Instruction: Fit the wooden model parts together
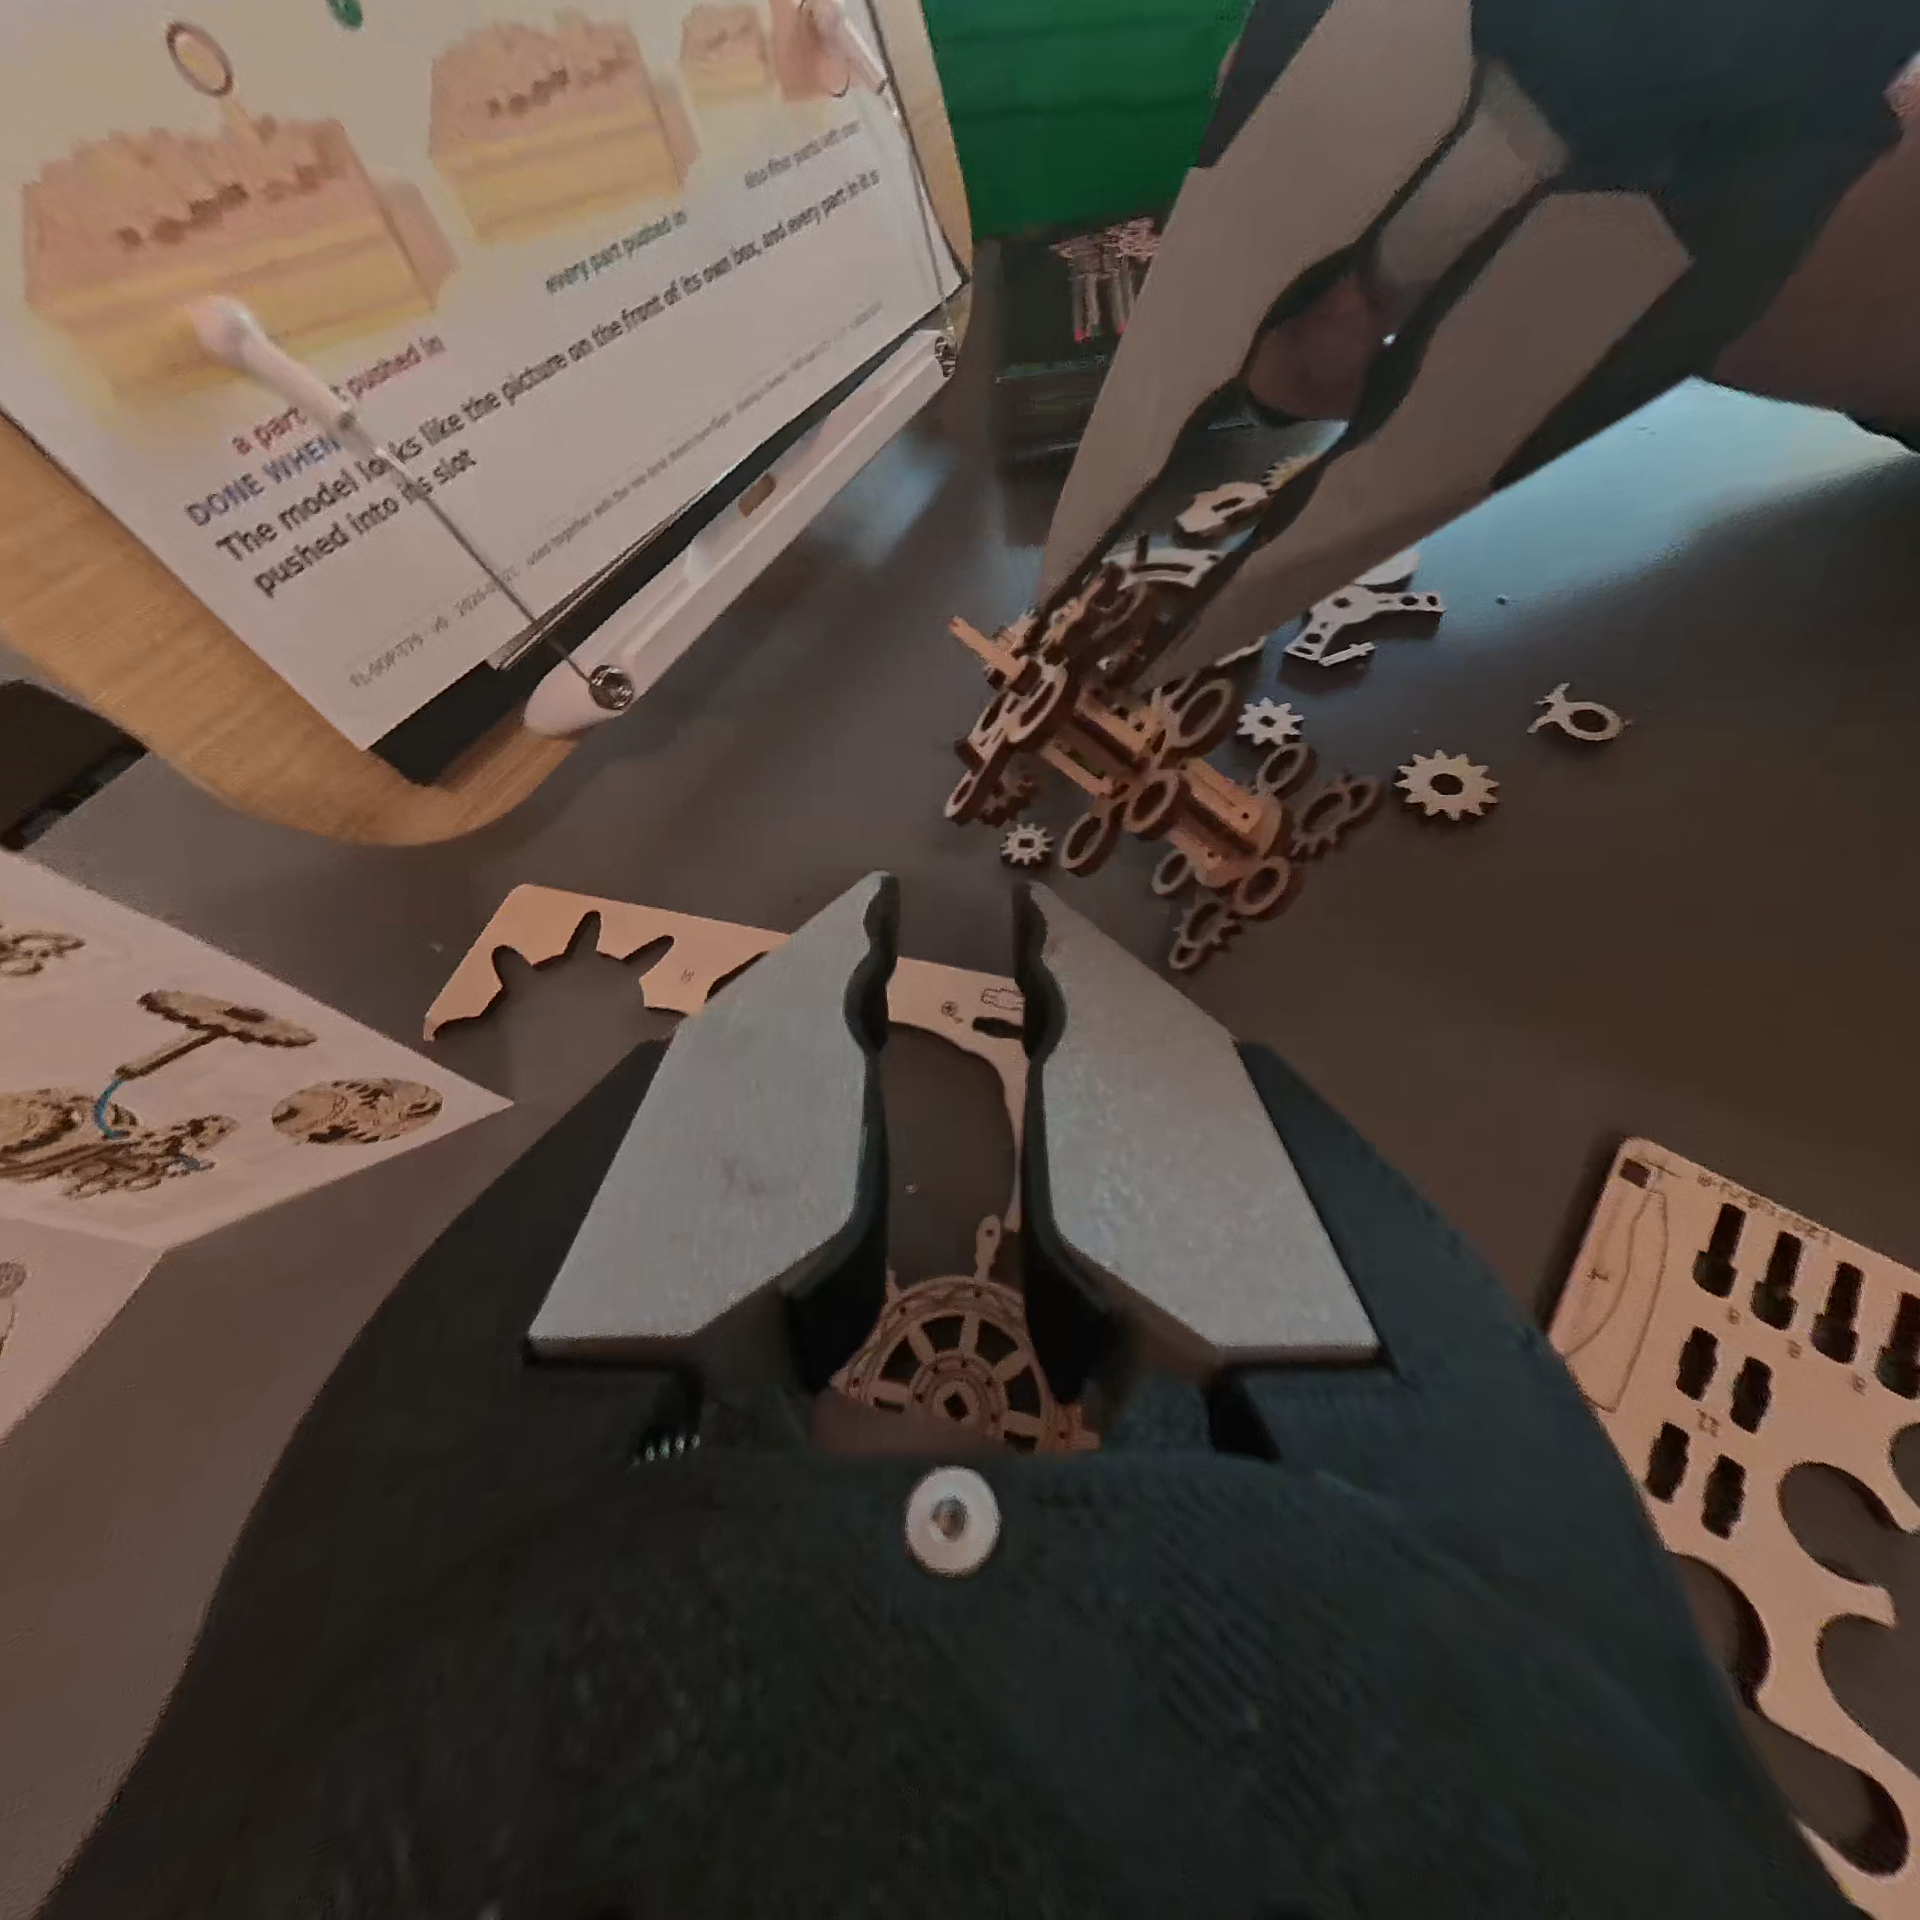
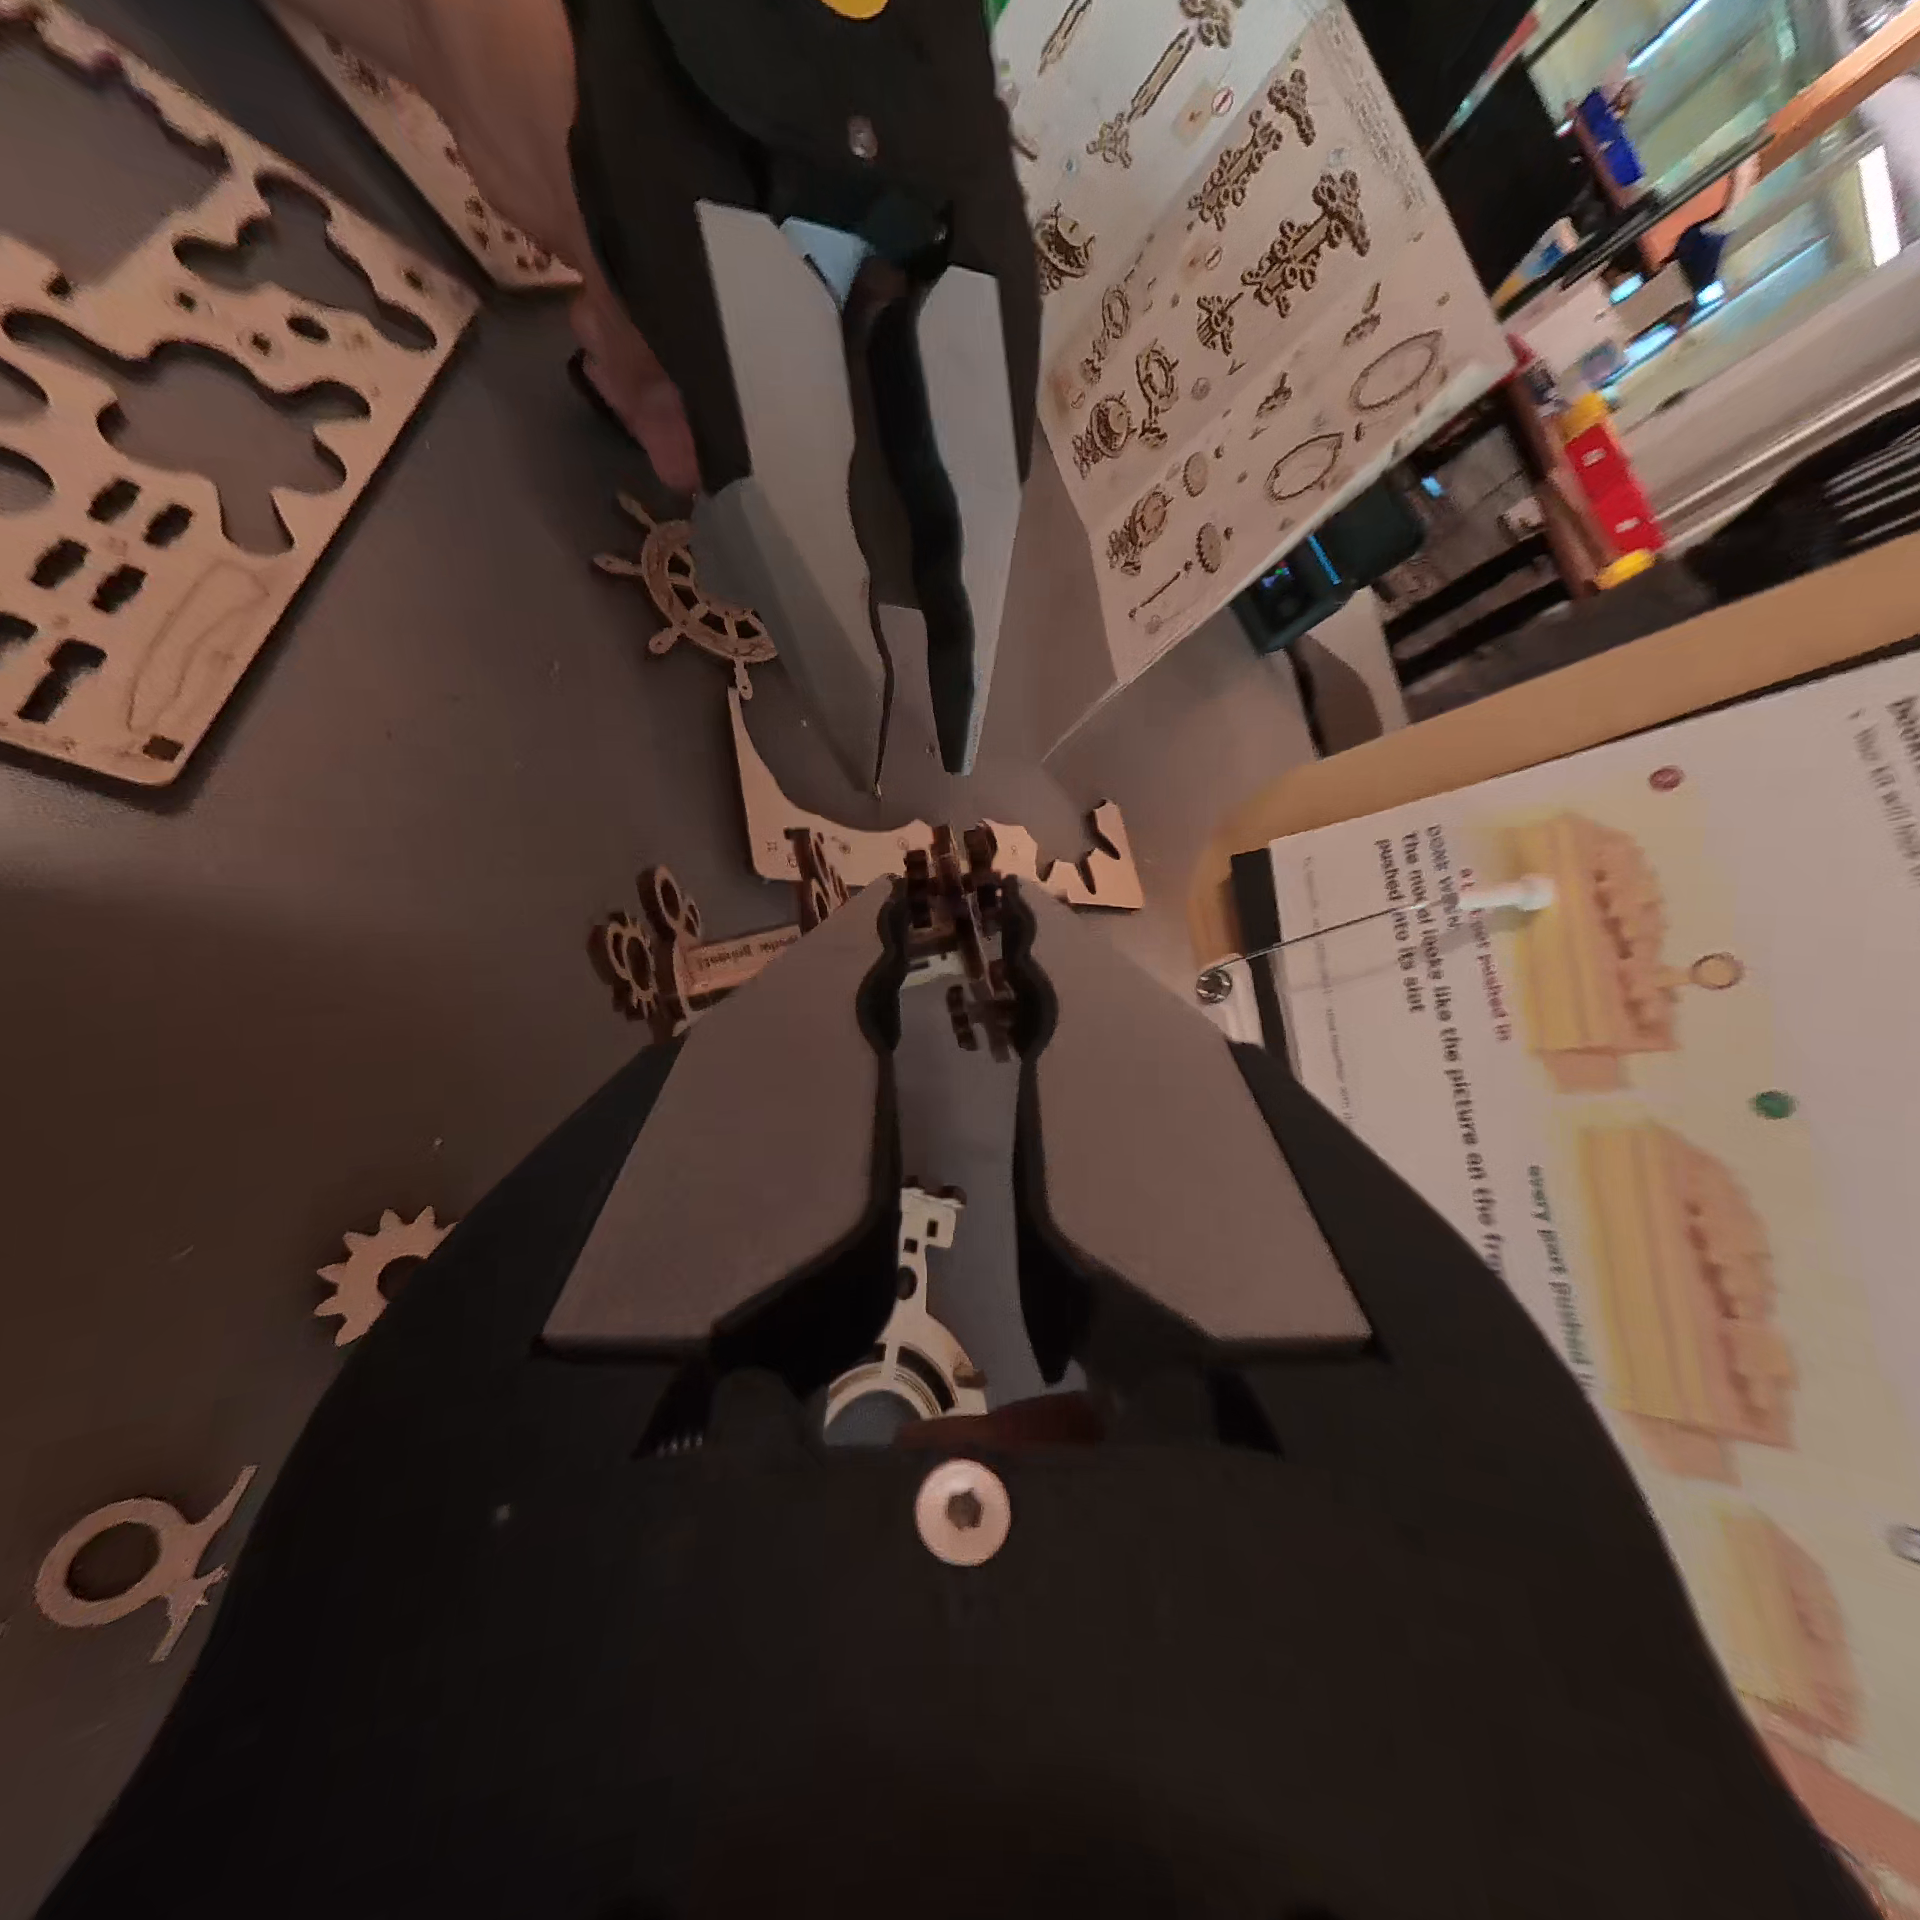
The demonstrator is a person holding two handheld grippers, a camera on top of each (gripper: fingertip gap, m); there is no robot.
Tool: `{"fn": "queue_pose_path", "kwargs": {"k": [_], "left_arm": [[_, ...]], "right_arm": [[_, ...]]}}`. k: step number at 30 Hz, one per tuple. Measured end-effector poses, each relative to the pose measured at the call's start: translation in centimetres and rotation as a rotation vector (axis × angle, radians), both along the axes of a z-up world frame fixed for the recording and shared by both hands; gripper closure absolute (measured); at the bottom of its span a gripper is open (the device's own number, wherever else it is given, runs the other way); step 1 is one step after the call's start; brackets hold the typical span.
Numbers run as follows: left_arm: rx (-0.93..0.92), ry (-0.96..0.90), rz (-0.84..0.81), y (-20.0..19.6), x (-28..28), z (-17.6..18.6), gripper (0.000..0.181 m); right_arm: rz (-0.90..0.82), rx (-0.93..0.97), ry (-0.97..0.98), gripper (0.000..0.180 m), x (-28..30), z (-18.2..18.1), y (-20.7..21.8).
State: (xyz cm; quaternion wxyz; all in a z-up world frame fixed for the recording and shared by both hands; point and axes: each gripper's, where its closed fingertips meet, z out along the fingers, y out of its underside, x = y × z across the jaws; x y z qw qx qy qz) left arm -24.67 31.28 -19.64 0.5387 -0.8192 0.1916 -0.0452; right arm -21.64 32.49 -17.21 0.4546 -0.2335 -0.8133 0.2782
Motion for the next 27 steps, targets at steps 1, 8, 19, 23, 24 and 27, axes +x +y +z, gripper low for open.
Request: {"fn": "queue_pose_path", "kwargs": {"k": [1,8,19,23,24,27], "left_arm": [[0.004,0.004,-0.014,-0.1,0.4,0.0,0.161],[0.024,-0.01,-0.123,-0.7,2.9,0.4,0.155],[-0.038,0.011,-0.139,-1.1,2.1,-0.6,0.159],[-0.056,0.068,-0.125,-1.2,1.3,-0.9,0.159],[-0.062,0.075,-0.125,-1.3,1.0,-0.9,0.159],[-0.063,0.04,-0.112,-1.5,0.4,-0.3,0.16]], "right_arm": [[-0.007,0.054,0.02,0.166,0.2,-0.1,-0.3],[0.013,0.202,0.092,0.162,1.6,-0.2,-3.2],[0.096,-0.021,0.0,0.147,4.8,0.8,-3.2],[0.062,-0.162,-0.021,0.143,5.4,2.1,-1.4],[0.058,-0.186,-0.024,0.143,5.5,2.2,-1.0],[0.05,-0.247,-0.046,0.145,5.8,2.2,-0.1]]}}
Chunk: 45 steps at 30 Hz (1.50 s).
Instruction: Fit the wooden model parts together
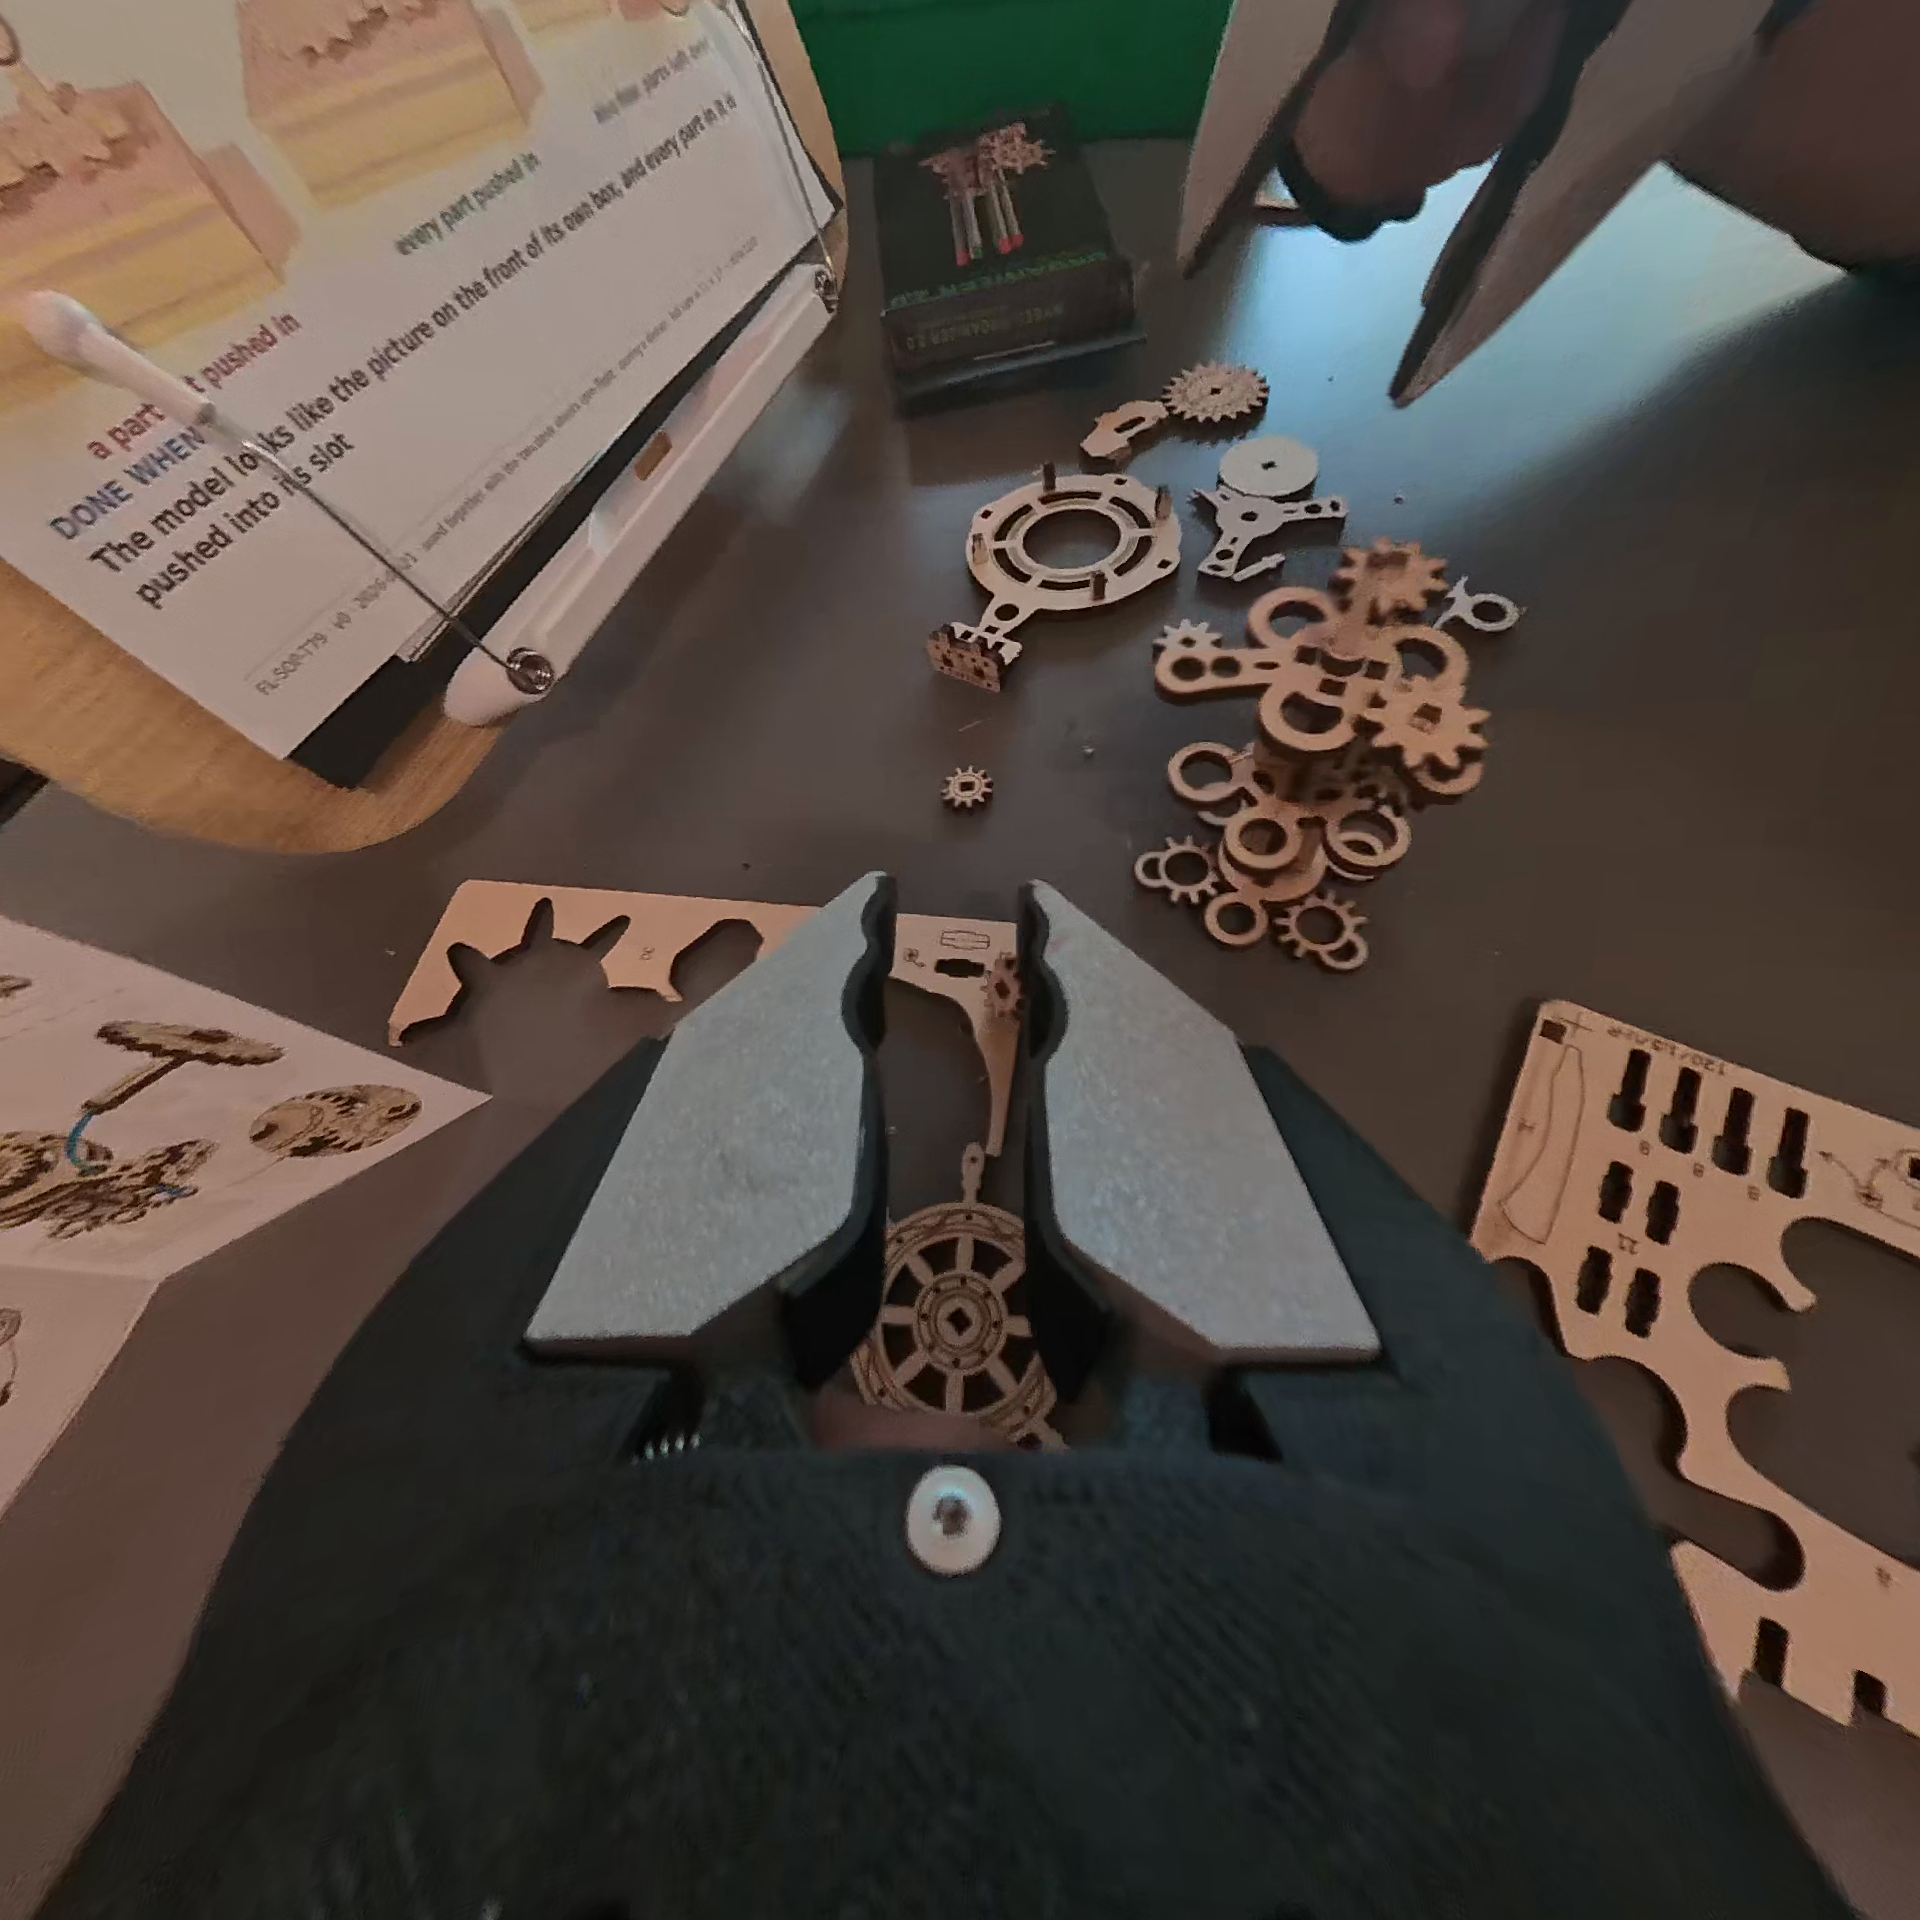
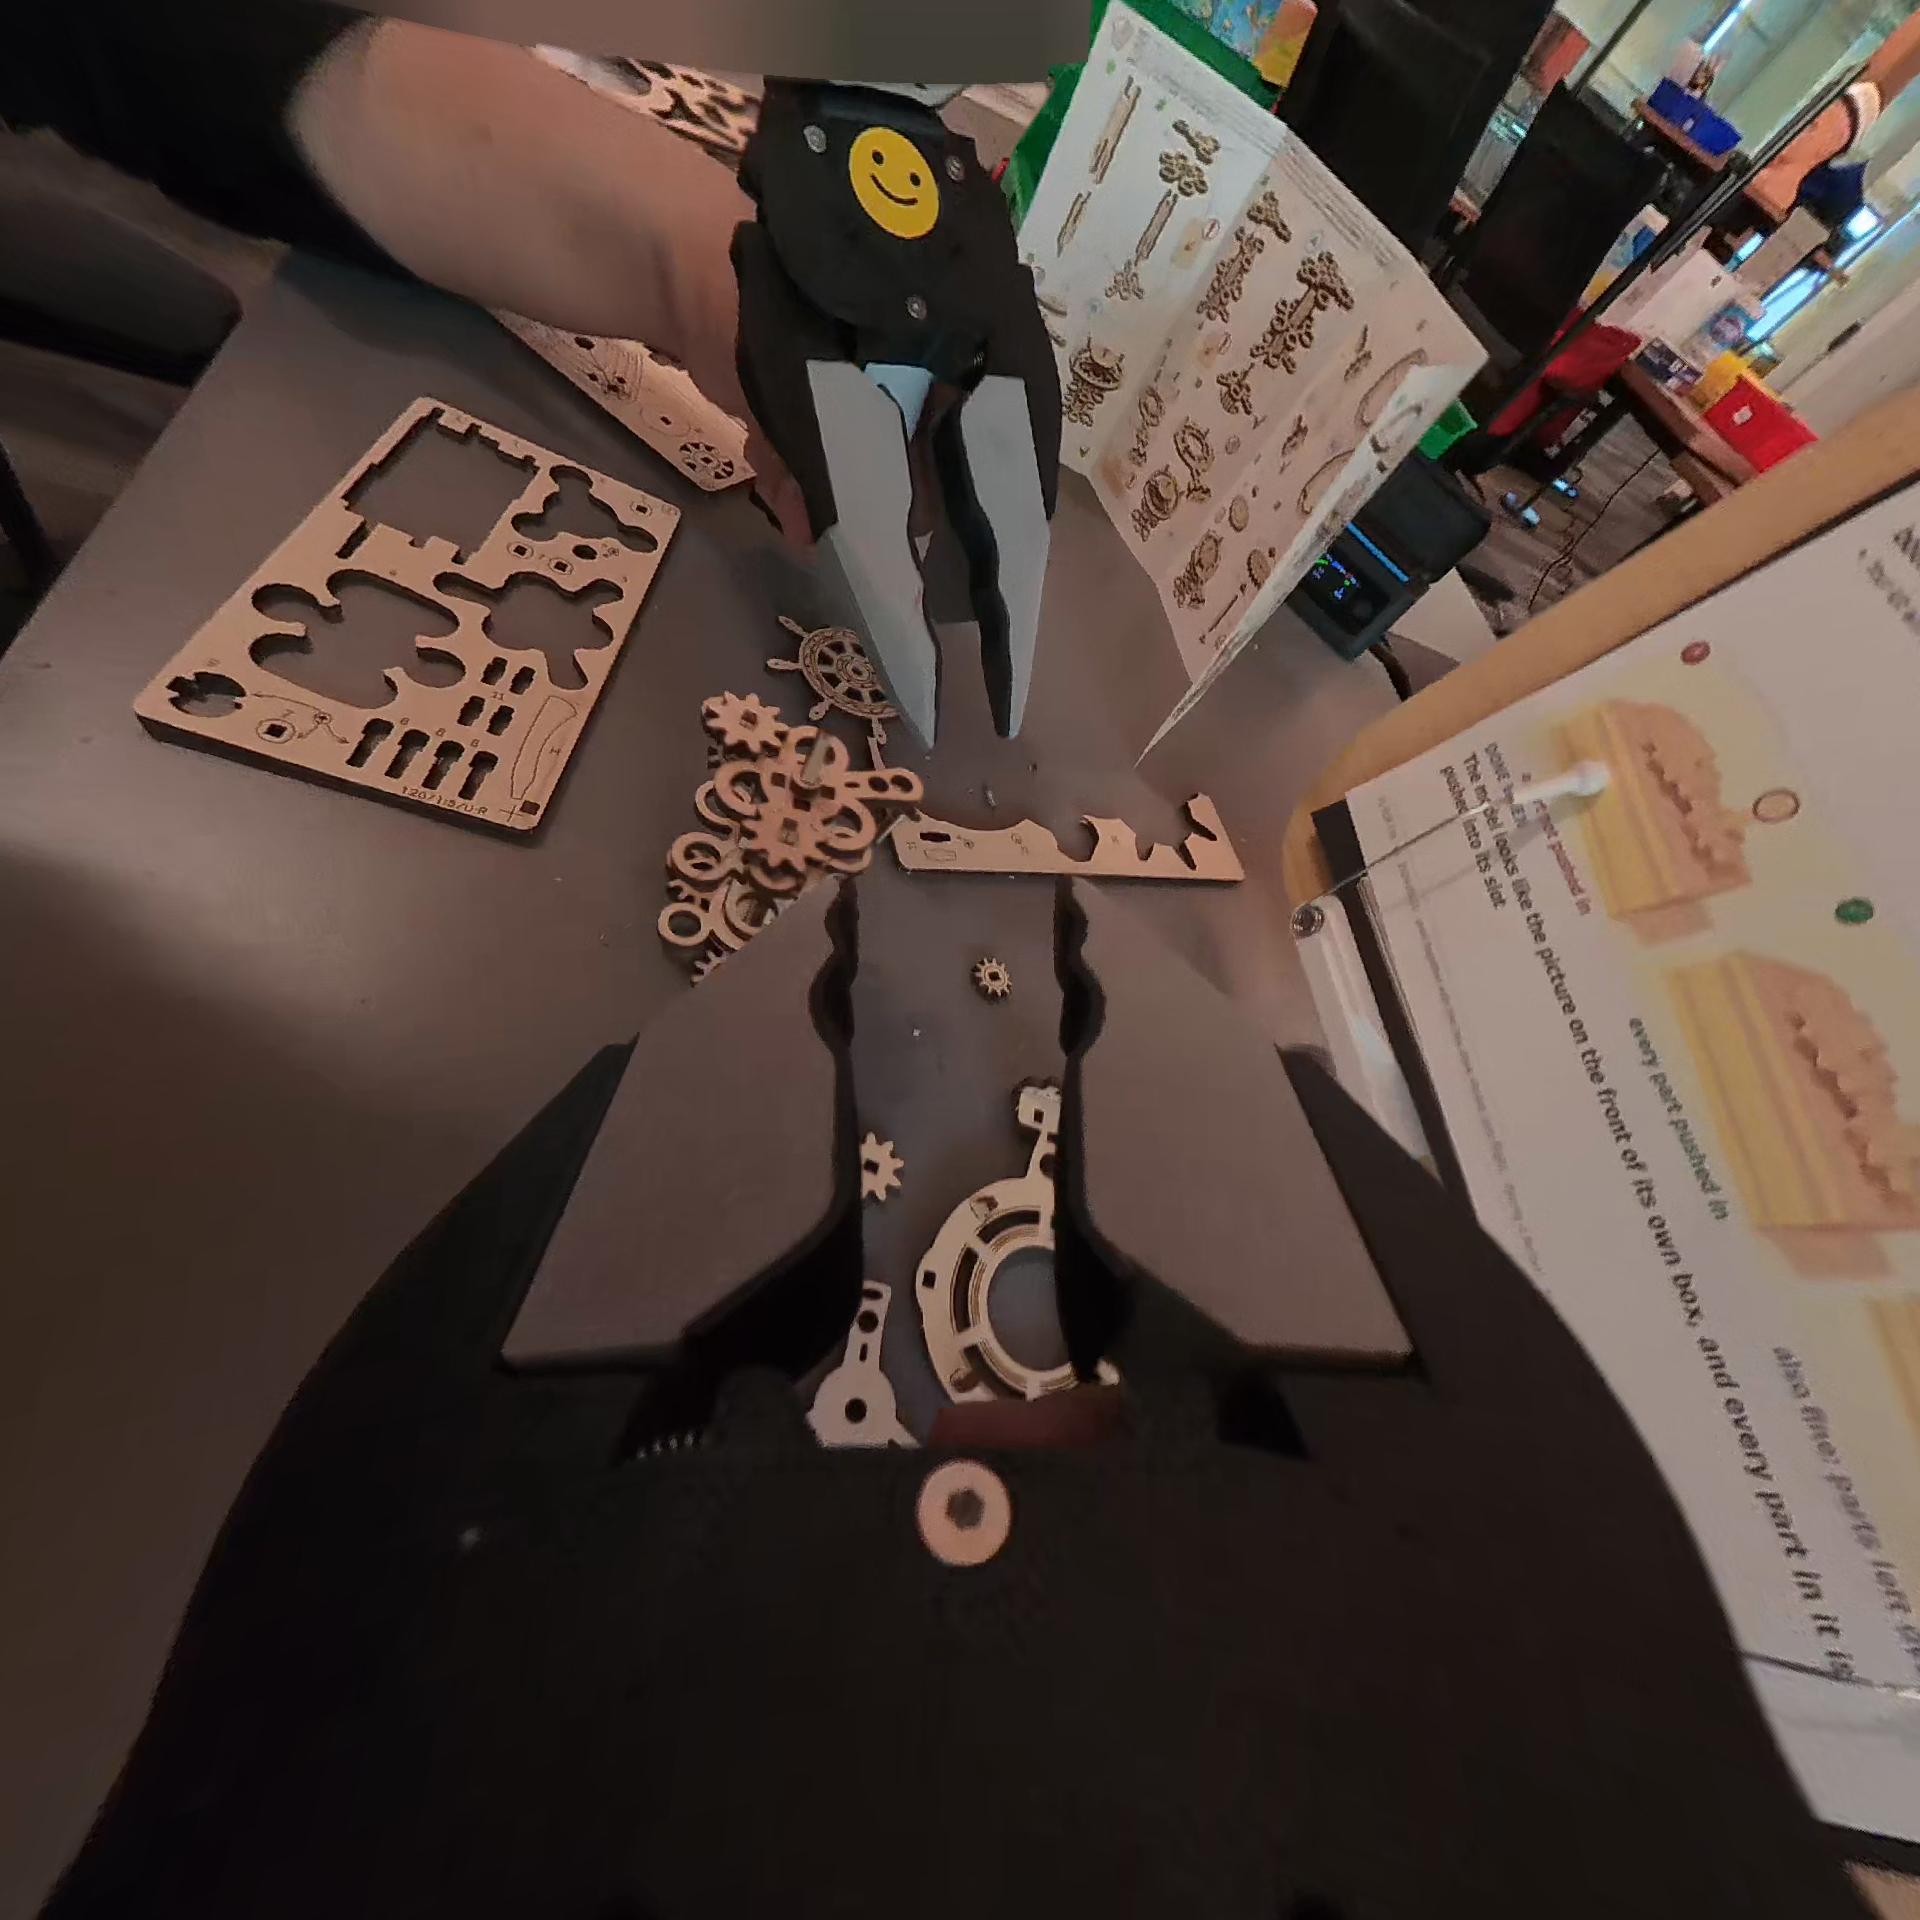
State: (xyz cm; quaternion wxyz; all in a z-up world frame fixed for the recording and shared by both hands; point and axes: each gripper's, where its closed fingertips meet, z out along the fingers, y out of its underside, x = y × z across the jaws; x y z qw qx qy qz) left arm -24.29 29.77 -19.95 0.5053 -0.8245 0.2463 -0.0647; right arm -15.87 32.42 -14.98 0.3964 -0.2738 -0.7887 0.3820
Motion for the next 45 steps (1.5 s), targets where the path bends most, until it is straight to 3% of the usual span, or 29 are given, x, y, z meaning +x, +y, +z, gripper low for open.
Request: {"fn": "queue_pose_path", "kwargs": {"k": [8,14,18,23,35,45], "left_arm": [[-0.1,-0.023,-0.004,-0.4,-0.3,-1.6,0.159],[-0.146,0.095,-0.03,-0.4,0.3,-3.5,0.157],[-0.148,0.13,-0.044,-0.5,0.6,-3.8,0.175],[-0.142,0.115,-0.042,-0.5,0.5,-3.6,0.178],[-0.049,-0.105,0.017,0.4,0.3,-0.6,0.178],[0.033,-0.276,0.086,1.1,-0.5,1.6,0.178]], "right_arm": [[-0.051,-0.107,-0.081,0.146,-0.4,-1.1,1.8],[-0.022,-0.134,-0.148,0.144,-0.3,-2.4,1.2],[-0.009,-0.129,-0.185,0.143,-0.3,-3.1,0.9],[-0.002,-0.128,-0.198,0.143,-0.1,-3.3,0.9],[-0.033,-0.116,-0.228,0.143,0.0,-3.9,1.6],[-0.222,-0.169,-0.218,0.152,-1.4,-3.3,4.4]]}}
